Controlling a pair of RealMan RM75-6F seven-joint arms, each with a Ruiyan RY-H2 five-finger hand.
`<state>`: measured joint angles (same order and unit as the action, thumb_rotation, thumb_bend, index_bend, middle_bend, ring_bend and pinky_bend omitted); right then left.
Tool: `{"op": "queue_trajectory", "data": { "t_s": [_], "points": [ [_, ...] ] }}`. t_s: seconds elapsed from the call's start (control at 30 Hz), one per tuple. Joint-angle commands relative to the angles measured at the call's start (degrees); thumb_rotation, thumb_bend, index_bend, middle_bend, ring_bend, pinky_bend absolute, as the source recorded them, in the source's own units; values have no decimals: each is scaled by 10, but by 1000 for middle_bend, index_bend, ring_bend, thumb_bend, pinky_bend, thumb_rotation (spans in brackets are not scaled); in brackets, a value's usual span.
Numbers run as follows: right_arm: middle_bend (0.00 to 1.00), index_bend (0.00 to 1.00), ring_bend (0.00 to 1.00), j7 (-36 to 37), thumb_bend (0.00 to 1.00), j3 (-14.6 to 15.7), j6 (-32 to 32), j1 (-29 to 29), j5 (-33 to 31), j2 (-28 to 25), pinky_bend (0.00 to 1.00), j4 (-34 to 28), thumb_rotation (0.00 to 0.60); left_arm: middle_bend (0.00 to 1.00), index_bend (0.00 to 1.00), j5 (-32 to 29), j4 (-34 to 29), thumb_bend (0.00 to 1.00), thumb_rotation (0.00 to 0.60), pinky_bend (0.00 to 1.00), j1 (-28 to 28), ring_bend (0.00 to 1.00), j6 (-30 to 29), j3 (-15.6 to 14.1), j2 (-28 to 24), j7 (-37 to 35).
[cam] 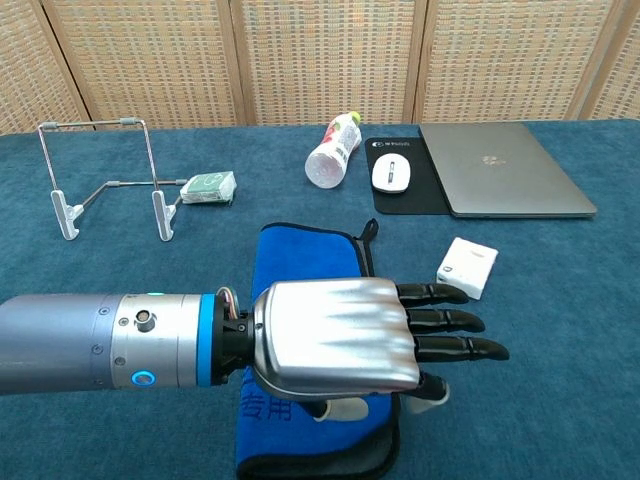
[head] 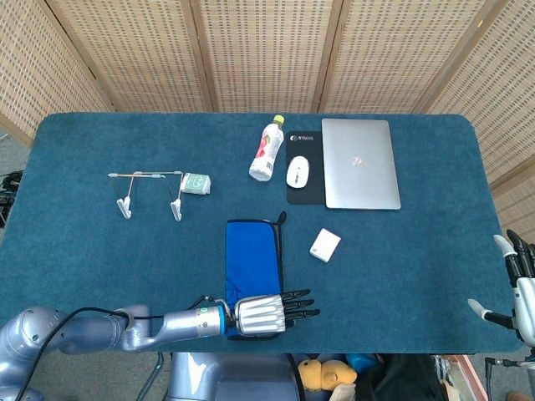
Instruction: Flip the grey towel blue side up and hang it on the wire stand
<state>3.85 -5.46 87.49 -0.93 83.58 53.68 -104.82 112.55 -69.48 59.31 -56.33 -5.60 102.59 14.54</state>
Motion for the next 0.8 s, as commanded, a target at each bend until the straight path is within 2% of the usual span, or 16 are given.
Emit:
{"op": "queue_trajectory", "data": {
  "t_s": [0.03,0.2,0.33,0.57,0.67,0.8],
  "points": [
    [0,0,0,0,0,0,-1,0,0,0,0,1,600,0,0,-2,4,324,600,0,0,0,-9,2,6,-12],
    [0,0,0,1,0,0,-4,-2,-1,1,0,3,600,0,0,-24,-7,315,600,0,-2,0,-17,23,2,-10],
    [0,0,0,1,0,1,-5,-2,-2,1,0,4,600,0,0,-77,-33,316,600,0,-9,0,5,62,-16,22],
    [0,0,0,-5,0,1,-7,-3,-1,2,0,1,600,0,20,-257,-84,315,600,0,-31,0,78,148,-47,85],
    [0,0,0,-9,0,2,-7,-4,-2,4,0,0,600,0,76,-318,-83,315,600,0,-35,0,94,169,-48,113],
    [0,0,0,-15,0,2,-11,-6,-4,6,0,-1,600,0,97,-388,-72,315,600,0,-36,0,104,189,-43,146]
  ]
}}
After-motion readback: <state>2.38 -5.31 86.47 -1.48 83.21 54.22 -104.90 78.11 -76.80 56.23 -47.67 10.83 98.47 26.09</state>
